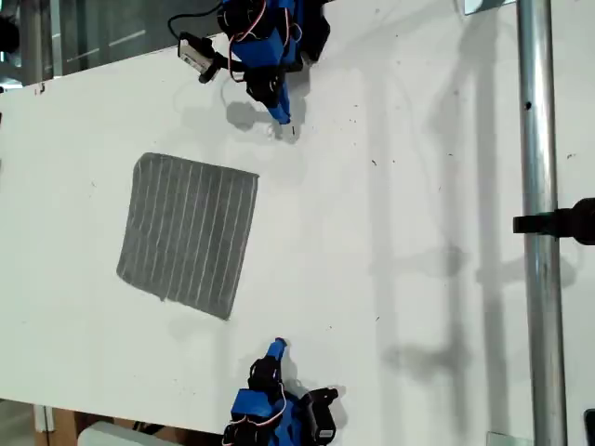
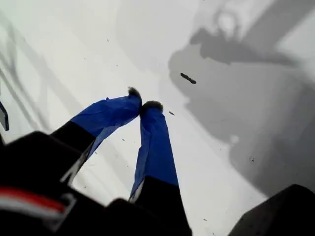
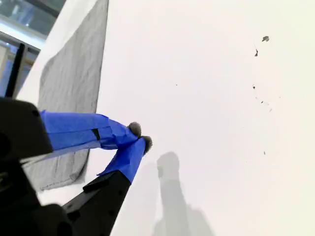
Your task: Grasp corners of a towel and fold twice.
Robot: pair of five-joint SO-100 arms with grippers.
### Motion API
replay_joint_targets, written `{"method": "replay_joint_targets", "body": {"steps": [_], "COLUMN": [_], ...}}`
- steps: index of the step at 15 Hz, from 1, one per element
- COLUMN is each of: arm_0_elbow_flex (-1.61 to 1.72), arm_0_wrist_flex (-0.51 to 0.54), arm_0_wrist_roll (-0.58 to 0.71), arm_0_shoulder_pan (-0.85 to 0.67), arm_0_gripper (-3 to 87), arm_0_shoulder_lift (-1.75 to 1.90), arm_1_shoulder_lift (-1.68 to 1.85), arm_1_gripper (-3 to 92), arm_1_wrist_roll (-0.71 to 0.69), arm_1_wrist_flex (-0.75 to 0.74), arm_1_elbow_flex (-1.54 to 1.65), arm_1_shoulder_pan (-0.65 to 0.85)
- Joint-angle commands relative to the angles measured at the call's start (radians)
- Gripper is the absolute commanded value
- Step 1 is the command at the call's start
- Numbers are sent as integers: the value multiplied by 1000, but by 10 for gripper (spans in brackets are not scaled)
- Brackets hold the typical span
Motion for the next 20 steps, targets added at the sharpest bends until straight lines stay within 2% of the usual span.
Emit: {"method": "replay_joint_targets", "body": {"steps": [1, 8, 11, 13, 15, 18, 20], "arm_0_elbow_flex": [2, 2, 2, 2, 2, 2, 2], "arm_0_wrist_flex": [-17, -17, -17, -17, -17, -18, -18], "arm_0_wrist_roll": [-14, -12, -12, -12, -12, -11, -11], "arm_0_shoulder_pan": [-9, -9, -9, -8, -8, -9, -8], "arm_0_gripper": [-25, -25, -25, -25, -25, -25, -25], "arm_0_shoulder_lift": [5, 5, 5, 5, 5, 5, 5], "arm_1_shoulder_lift": [3, 3, 3, 3, -61, -621, -965], "arm_1_gripper": [48, 58, -2, -3, -3, -3, -3], "arm_1_wrist_roll": [6, 11, 5, -46, -173, -482, -709], "arm_1_wrist_flex": [-6, -8, -6, -48, -132, -155, -94], "arm_1_elbow_flex": [-9, -9, -12, -43, -156, -623, -996], "arm_1_shoulder_pan": [-11, -6, -11, -20, 9, 147, 221]}}
